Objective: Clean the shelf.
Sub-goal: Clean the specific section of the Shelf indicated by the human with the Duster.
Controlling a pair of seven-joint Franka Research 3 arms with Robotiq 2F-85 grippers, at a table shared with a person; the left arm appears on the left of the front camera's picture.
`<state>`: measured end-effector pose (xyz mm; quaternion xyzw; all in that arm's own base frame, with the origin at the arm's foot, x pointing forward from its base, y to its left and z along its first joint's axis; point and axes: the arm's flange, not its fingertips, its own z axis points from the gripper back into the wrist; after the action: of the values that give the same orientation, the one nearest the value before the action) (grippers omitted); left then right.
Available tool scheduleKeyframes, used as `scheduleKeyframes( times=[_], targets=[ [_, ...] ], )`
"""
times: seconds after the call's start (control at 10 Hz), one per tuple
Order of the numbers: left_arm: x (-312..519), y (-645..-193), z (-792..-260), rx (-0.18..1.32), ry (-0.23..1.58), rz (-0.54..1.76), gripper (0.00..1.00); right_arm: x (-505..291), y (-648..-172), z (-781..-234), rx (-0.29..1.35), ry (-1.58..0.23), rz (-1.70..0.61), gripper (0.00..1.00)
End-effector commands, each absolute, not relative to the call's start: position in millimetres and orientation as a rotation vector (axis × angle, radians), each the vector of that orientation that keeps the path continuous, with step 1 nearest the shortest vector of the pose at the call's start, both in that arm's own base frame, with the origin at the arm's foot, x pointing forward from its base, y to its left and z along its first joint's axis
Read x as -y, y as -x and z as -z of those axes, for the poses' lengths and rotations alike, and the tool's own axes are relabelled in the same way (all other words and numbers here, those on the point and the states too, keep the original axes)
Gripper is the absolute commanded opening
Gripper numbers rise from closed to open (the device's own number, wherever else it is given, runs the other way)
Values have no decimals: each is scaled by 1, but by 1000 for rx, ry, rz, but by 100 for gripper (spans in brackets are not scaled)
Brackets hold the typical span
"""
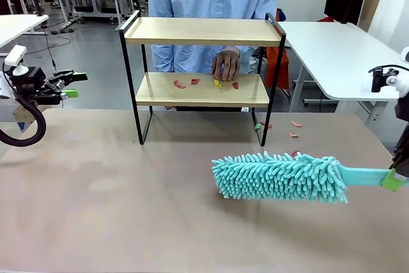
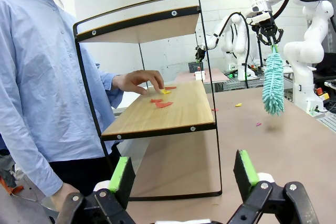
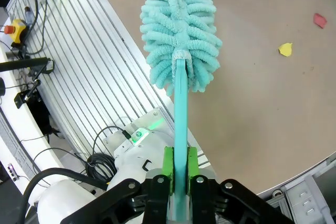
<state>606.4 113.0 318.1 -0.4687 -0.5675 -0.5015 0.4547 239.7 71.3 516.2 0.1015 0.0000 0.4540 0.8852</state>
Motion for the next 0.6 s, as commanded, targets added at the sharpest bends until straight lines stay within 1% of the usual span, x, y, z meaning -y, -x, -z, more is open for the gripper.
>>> scheduleKeyframes(
  times=[0.0, 0.5],
  targets=[
    [-113, -605, -321, 1412, 1148, 1247, 100, -72, -240, -518, 9, -218, -938, 13],
    [-113, -605, -321, 1412, 1148, 1247, 100, -72, -240, -518, 9, -218, -938, 13]
  ],
)
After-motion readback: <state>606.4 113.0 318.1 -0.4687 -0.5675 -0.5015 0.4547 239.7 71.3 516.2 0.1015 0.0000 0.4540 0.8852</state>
